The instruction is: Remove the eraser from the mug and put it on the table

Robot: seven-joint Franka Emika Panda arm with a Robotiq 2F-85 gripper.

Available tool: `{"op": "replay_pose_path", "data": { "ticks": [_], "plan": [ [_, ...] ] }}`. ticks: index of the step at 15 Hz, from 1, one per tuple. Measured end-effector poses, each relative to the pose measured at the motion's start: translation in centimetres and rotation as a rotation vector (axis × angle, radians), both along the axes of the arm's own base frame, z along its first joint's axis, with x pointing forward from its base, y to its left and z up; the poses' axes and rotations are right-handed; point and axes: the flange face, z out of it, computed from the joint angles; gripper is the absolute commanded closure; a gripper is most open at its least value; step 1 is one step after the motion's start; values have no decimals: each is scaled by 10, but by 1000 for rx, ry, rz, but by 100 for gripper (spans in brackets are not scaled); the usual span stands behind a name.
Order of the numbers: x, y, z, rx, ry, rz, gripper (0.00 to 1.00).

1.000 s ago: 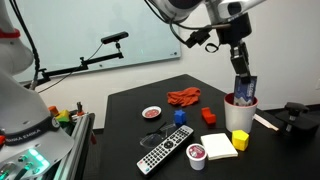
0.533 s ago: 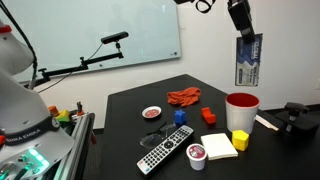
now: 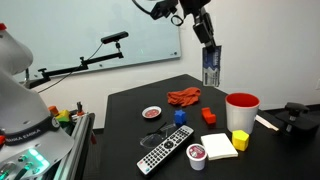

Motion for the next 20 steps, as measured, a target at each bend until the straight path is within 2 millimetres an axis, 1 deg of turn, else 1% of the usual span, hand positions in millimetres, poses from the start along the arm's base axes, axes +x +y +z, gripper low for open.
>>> {"op": "replay_pose_path", "data": {
  "ticks": [3,4,6,9,11,20],
  "plan": [
    [-14,39,-24,4,-9,69,92],
    [-19,48,-33,4,-15,87,92],
    [-27,60,-51,5,-29,109,92],
    [-38,67,-72,8,-44,124,92],
    [-41,68,-82,8,-52,128,92],
    [-40,69,-118,12,-46,131,92]
  ]
}}
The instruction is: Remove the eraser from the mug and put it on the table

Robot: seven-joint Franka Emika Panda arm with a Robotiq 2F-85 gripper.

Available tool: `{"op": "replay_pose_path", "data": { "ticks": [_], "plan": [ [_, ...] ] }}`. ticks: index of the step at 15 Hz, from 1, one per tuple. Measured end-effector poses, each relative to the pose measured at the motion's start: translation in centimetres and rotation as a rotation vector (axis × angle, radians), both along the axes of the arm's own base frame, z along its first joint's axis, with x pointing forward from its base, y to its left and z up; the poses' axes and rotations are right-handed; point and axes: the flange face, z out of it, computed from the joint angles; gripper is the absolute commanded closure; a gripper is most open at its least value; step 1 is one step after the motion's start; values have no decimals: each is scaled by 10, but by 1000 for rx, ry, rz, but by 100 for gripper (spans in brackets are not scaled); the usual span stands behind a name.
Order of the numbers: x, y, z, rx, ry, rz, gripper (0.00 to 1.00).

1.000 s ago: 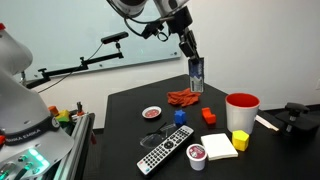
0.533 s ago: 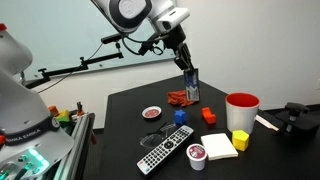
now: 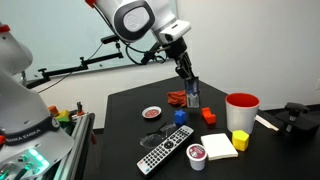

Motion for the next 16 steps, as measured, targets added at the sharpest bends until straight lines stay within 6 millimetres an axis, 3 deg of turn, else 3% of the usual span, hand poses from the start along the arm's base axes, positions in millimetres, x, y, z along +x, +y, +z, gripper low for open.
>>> {"op": "replay_pose_path", "data": {
  "ticks": [2,3,4,9,11,16],
  "plan": [
    [0,-1,-5,0,2,-1,91],
    [0,-1,-7,1,3,-1,42],
    [0,-1,-9,1,4,-2,42],
    [0,-3,-9,0,5,-6,5],
    [1,-4,-9,0,3,-8,0],
    [2,-9,-5,-1,-6,-17,0]
  ]
}}
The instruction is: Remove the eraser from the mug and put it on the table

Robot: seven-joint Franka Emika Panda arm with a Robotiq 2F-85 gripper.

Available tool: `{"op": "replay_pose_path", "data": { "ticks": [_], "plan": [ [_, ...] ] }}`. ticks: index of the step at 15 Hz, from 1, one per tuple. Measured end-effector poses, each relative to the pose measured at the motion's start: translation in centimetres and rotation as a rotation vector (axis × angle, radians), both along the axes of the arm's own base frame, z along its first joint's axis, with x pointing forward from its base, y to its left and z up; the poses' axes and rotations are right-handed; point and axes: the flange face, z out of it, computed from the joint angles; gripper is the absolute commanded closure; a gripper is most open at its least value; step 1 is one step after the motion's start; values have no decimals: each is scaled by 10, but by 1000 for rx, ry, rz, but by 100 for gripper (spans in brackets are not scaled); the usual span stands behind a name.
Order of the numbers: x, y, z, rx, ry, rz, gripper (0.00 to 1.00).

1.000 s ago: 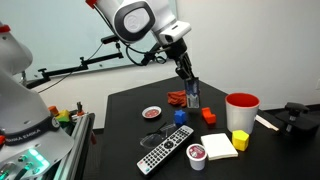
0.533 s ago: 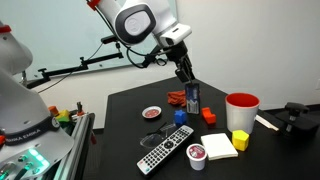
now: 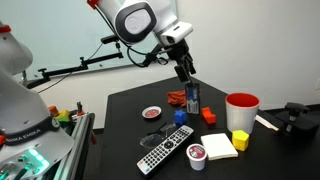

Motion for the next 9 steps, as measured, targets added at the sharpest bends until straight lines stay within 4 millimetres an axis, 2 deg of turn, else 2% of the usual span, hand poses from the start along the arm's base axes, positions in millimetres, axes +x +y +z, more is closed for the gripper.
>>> {"op": "replay_pose_path", "data": {
  "ticks": [5,7,9],
  "plan": [
    [0,-9,8,-7,4,-5,0],
    [-4,-16,25,-22,36,22,0],
    [-13,-27,56,-37,74,53,0]
  ]
}}
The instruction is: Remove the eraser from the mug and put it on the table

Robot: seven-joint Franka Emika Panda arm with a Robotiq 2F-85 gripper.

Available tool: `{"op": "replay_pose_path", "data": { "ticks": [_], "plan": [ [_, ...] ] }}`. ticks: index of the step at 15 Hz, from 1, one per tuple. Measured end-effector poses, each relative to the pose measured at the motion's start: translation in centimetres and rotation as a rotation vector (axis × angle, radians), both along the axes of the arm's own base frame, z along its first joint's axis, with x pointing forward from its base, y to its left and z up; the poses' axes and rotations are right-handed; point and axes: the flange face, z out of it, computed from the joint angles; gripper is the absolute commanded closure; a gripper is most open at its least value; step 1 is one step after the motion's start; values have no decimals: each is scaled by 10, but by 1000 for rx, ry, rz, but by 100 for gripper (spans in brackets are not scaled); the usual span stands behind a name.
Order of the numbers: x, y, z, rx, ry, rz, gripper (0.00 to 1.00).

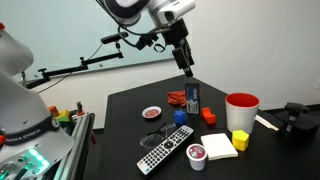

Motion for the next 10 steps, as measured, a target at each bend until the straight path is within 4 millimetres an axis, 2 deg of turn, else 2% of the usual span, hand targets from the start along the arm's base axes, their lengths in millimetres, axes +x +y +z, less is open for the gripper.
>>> {"op": "replay_pose_path", "data": {
  "ticks": [3,5,7,10],
  "plan": [
    [-27,-25,53,-13,70,27,0],
    [-49,-40,79,-25,118,41,0],
    [-68,-48,96,-26,165,72,0],
    [-85,-49,105,-28,219,160,0]
  ]
}}
